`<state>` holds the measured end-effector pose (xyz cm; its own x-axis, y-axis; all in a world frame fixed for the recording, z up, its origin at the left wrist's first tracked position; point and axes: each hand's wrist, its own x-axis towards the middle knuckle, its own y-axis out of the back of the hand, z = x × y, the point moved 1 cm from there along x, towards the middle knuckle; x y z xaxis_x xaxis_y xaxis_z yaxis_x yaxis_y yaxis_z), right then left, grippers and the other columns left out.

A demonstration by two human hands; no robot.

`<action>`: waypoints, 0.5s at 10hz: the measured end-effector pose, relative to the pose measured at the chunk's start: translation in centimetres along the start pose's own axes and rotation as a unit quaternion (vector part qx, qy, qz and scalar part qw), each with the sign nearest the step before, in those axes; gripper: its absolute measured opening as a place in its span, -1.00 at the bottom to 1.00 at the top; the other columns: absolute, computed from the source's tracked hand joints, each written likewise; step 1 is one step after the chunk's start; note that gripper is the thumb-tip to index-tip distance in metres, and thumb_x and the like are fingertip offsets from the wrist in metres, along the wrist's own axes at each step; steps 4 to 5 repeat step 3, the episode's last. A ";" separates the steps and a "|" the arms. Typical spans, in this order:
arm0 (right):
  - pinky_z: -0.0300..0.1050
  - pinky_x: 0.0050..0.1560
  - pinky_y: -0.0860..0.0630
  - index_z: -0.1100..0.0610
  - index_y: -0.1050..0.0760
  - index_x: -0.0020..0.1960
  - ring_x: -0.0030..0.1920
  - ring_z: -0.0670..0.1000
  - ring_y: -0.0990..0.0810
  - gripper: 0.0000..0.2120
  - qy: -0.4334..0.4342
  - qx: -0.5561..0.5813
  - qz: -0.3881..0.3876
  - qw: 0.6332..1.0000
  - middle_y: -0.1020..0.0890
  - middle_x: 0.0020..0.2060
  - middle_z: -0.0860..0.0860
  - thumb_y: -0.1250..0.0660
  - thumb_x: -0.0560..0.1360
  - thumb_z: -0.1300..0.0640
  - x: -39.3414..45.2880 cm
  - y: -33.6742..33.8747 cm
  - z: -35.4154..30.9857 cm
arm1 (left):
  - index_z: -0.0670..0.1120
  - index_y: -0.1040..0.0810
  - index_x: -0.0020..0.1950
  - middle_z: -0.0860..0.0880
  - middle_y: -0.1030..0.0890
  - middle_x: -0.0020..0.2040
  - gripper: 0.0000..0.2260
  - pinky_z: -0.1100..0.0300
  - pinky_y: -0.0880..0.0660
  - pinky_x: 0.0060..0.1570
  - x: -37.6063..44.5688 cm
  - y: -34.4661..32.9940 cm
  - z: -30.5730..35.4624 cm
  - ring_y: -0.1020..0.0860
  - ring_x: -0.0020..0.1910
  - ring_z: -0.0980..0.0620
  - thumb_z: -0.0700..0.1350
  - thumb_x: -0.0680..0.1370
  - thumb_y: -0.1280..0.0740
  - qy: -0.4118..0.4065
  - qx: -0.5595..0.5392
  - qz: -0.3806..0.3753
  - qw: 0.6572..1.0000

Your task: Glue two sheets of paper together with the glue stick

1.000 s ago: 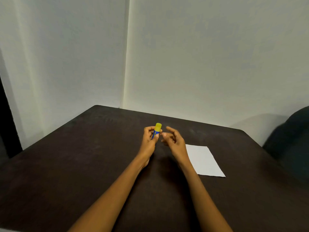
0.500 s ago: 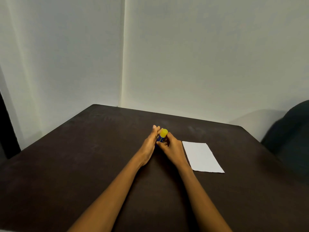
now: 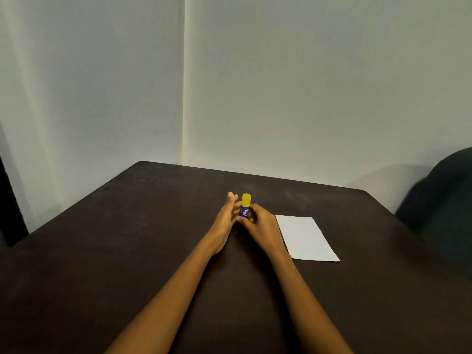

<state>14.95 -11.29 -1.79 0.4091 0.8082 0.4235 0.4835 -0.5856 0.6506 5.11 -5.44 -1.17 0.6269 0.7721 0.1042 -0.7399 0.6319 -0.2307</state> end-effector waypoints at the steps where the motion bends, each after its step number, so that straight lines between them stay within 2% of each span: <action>1: -0.17 0.00 -0.51 0.07 -0.45 0.25 0.04 -0.03 -0.53 -0.55 -0.016 0.017 -0.010 1.000 -0.58 0.09 0.03 -0.44 0.41 -0.02 0.0 0.0 0.4 | -0.15 -0.16 0.48 -0.15 -0.40 0.39 -0.48 0.20 -0.38 0.21 0.2 0.1 -0.3 -0.43 0.26 0.02 0.12 0.62 0.07 -0.001 0.008 -0.002 1.000; 2: 0.01 0.25 -0.44 0.06 -0.30 0.41 0.30 0.04 -0.40 -0.31 -0.022 -0.029 -0.014 0.999 -0.45 0.29 0.03 -0.45 0.37 -0.12 -0.1 0.9 0.5 | -0.14 -0.16 0.48 -0.15 -0.37 0.41 -0.50 0.14 -0.33 0.29 0.0 0.1 0.1 -0.40 0.32 -0.02 0.11 0.62 0.07 -0.009 0.006 0.017 1.000; 3: 0.05 0.31 -0.37 0.01 -0.23 0.44 0.37 0.04 -0.32 -0.31 -0.040 -0.033 0.029 0.998 -0.37 0.36 0.02 -0.41 0.41 -0.13 -0.6 2.3 1.2 | -0.12 -0.19 0.47 -0.15 -0.37 0.42 -0.54 0.09 -0.24 0.37 -0.2 0.2 0.1 -0.34 0.39 -0.06 0.06 0.64 0.05 -0.027 0.017 0.079 0.996; 5: 0.05 0.31 -0.37 0.01 -0.23 0.44 0.37 0.04 -0.32 -0.31 -0.040 -0.033 0.029 0.998 -0.37 0.36 0.02 -0.41 0.41 -0.13 -0.6 2.3 1.2 | -0.12 -0.19 0.47 -0.15 -0.37 0.42 -0.54 0.09 -0.24 0.37 -0.2 0.2 0.1 -0.34 0.39 -0.06 0.06 0.64 0.05 -0.027 0.017 0.079 0.996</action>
